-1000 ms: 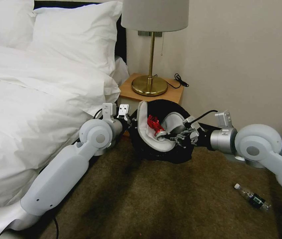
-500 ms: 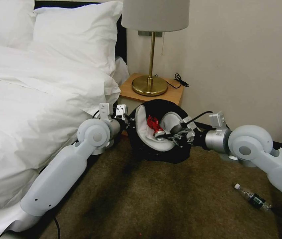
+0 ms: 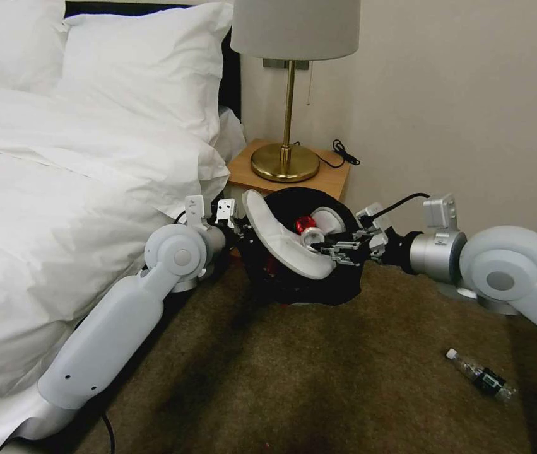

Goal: Pick up the trash bin, then pick up the garbage on the floor and place it into the trash bin.

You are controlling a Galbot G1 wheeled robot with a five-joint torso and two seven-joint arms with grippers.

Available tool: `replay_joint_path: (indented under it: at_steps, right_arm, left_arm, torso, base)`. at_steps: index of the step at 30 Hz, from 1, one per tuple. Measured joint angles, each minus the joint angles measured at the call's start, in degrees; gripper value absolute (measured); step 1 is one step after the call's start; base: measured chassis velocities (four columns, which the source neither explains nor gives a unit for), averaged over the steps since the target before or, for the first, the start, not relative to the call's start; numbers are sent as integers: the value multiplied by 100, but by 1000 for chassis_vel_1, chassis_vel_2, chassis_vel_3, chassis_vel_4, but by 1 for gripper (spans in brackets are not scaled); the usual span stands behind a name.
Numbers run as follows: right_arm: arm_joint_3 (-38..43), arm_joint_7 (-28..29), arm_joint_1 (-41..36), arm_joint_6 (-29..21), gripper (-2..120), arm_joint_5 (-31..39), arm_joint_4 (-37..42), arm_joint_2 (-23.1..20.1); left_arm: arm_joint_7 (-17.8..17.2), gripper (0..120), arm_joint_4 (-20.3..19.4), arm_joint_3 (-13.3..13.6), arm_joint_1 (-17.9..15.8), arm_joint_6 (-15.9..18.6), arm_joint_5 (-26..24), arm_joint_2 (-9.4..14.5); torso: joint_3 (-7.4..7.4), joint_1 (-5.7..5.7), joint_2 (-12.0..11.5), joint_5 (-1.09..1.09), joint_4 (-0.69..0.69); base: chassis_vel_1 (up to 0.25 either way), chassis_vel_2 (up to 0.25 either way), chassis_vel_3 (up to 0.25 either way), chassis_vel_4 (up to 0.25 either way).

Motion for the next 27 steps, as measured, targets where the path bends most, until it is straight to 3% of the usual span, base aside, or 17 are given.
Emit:
replay_joint_path:
  at_steps: [2, 5, 7, 8, 10, 13, 19, 27]
  right_arm:
    - [308, 73, -66, 0, 83, 43, 63, 70]
    - [418, 115, -91, 0, 88, 51, 73, 97]
    - [679, 275, -346, 440, 99, -210, 64, 183]
    - [679, 275, -346, 440, 99, -210, 64, 183]
    - [804, 293, -701, 918, 100, -960, -148, 426]
    - [825, 349, -873, 1122, 100, -1238, -278, 580]
    - [821, 674, -1512, 2275, 100, -2606, -964, 1343]
    - [1101, 787, -2275, 2815, 100, -3688, -1217, 2013]
  left_arm:
    - [-7, 1, 40, -59, 42, -1, -38, 27]
    - [-5, 1, 41, -87, 73, 0, -39, 48]
    - [5, 1, -2, -191, 239, -1, -25, 136]
    - [5, 1, -2, -191, 239, -1, -25, 136]
    - [33, 1, -67, -286, 403, -1, -4, 226]
    - [57, 1, -99, -359, 481, -1, 10, 279]
    - [256, 1, -484, -779, 871, 2, 182, 718]
    - [250, 1, -789, -898, 1061, 4, 225, 979]
  torso:
    - [0, 0, 0, 0, 0]
    - [0, 0, 0, -1, 0]
    - [0, 0, 0, -2, 1]
    - [0, 0, 0, -2, 1]
    - [0, 0, 0, -1, 0]
    - [0, 0, 0, 0, -1]
    - [0, 0, 0, -1, 2]
    - [0, 0, 0, -1, 2]
  base:
    - [0, 0, 0, 0]
    - [0, 0, 0, 0]
    - [0, 0, 0, 0]
    - [0, 0, 0, 0]
    - [0, 0, 0, 0]
    - [0, 0, 0, 0]
    - [0, 0, 0, 0]
    - [0, 0, 0, 0]
